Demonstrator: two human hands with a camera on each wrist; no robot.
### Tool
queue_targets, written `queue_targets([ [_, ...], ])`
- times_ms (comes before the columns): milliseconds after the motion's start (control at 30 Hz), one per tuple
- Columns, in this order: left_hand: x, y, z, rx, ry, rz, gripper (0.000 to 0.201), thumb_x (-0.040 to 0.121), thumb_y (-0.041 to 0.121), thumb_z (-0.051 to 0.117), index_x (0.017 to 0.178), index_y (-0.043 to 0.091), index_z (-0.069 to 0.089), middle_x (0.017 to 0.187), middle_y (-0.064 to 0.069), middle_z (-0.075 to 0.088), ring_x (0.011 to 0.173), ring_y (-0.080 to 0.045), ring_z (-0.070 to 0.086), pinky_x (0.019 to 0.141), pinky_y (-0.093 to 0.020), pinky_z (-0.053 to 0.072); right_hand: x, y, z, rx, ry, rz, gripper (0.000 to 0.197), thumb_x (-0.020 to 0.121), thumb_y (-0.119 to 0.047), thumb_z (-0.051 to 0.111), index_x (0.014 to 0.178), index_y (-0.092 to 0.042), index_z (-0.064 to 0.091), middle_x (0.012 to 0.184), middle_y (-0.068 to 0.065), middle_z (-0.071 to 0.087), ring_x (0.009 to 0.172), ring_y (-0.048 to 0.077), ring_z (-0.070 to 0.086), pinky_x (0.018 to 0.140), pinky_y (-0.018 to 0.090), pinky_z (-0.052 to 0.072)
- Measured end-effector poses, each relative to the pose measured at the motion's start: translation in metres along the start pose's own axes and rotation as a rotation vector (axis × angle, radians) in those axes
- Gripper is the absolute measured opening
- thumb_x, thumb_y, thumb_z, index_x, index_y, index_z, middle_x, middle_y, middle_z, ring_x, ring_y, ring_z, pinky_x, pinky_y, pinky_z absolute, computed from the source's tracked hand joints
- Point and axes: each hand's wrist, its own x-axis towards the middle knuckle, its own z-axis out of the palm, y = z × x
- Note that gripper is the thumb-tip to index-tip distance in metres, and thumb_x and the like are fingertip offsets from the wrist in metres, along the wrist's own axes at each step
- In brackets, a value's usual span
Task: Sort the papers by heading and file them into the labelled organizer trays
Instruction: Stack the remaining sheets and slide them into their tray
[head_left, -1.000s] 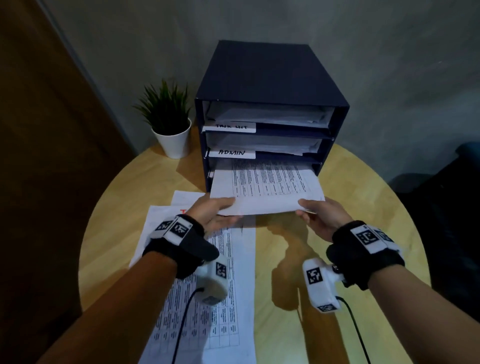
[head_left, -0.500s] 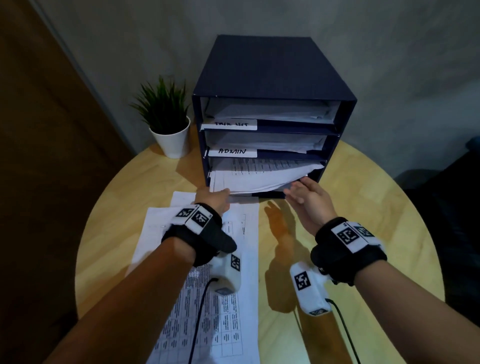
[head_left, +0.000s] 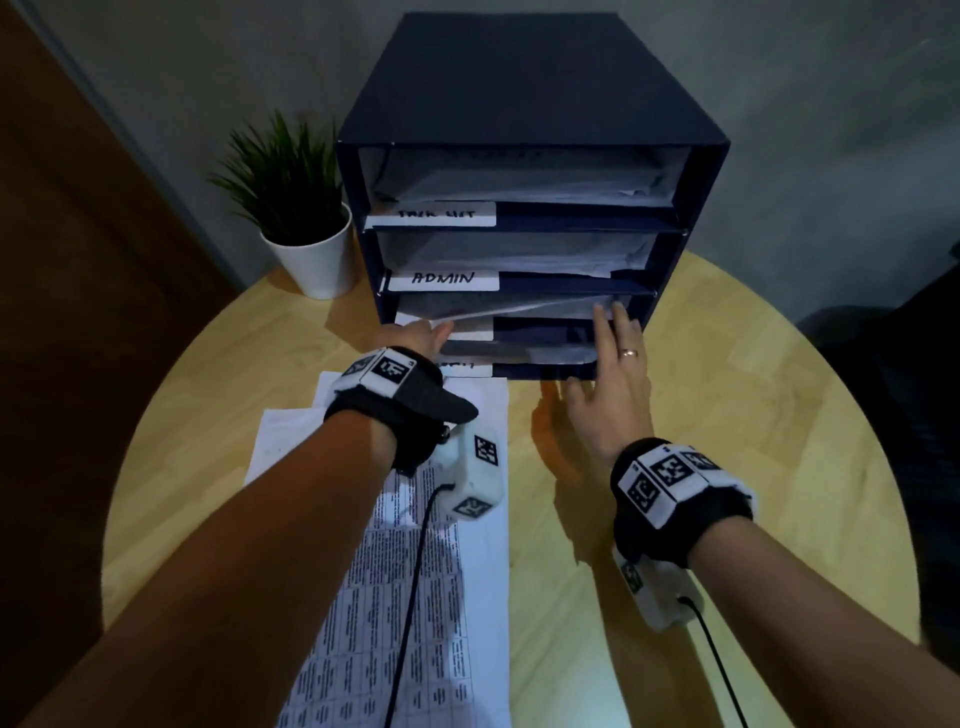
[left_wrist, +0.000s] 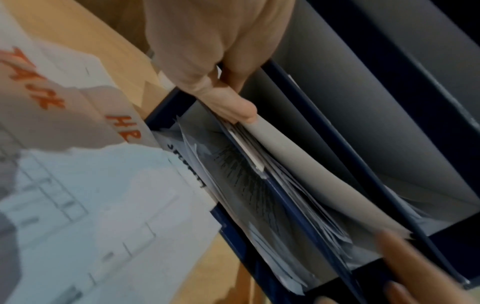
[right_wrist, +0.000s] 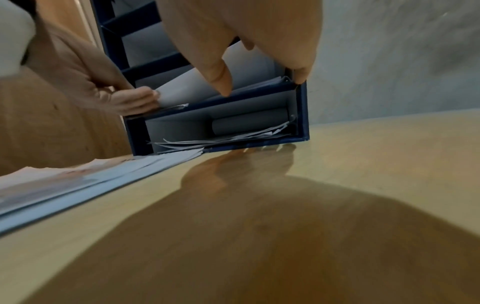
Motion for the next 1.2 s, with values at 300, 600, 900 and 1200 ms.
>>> queue_targets([
  [300, 0.005, 0.002, 0.001, 0.124, -0.027, 0.109, 0.073, 0.086, 0.032, 0.064, 0.143, 0.005, 0.028, 0.142, -0.014, 0.039, 0.132, -0.031, 0.039, 0.109, -0.035, 0.036, 0.012, -0.005, 0.000, -0.213, -0.273, 0.070, 0.070, 0.096, -0.026, 0.046, 0.152, -0.022, 0.005, 0.161, -0.003, -0.004, 0.149, 0.023, -0.011, 0.119, 0.047, 0.012],
  [600, 0.008, 0.017, 0.007, -0.664, -0.016, 0.050, 0.033, 0.093, -0.004, 0.048, 0.126, -0.005, 0.049, 0.095, -0.011, 0.061, 0.098, -0.019, 0.055, 0.074, -0.017, 0.052, 0.011, -0.004, -0.011, -0.338, -0.371, 0.031, 0.076, 0.095, -0.028, 0.046, 0.152, -0.025, -0.004, 0.161, -0.004, -0.011, 0.149, 0.022, -0.011, 0.119, 0.047, 0.008],
  [900, 0.002, -0.002, -0.006, -0.471, -0.057, 0.117, 0.030, 0.092, -0.005, 0.048, 0.122, -0.004, 0.053, 0.065, 0.002, 0.053, 0.057, -0.006, 0.049, 0.068, -0.029, 0.051, 0.011, -0.006, -0.017, -0.322, -0.428, 0.035, 0.076, 0.095, -0.029, 0.047, 0.152, -0.027, -0.004, 0.160, -0.003, -0.014, 0.149, 0.021, -0.013, 0.119, 0.047, 0.004],
  [1200, -0.007, -0.113, -0.073, -0.276, 0.003, -0.180, 0.043, 0.093, 0.007, 0.048, 0.050, 0.007, 0.045, 0.042, -0.006, 0.044, 0.025, -0.012, 0.037, 0.037, -0.016, 0.030, -0.044, -0.044, -0.012, 0.038, -0.617, 0.043, 0.046, 0.098, -0.021, 0.044, 0.143, -0.016, 0.038, 0.155, 0.006, 0.030, 0.141, 0.022, 0.031, 0.112, 0.030, 0.029],
])
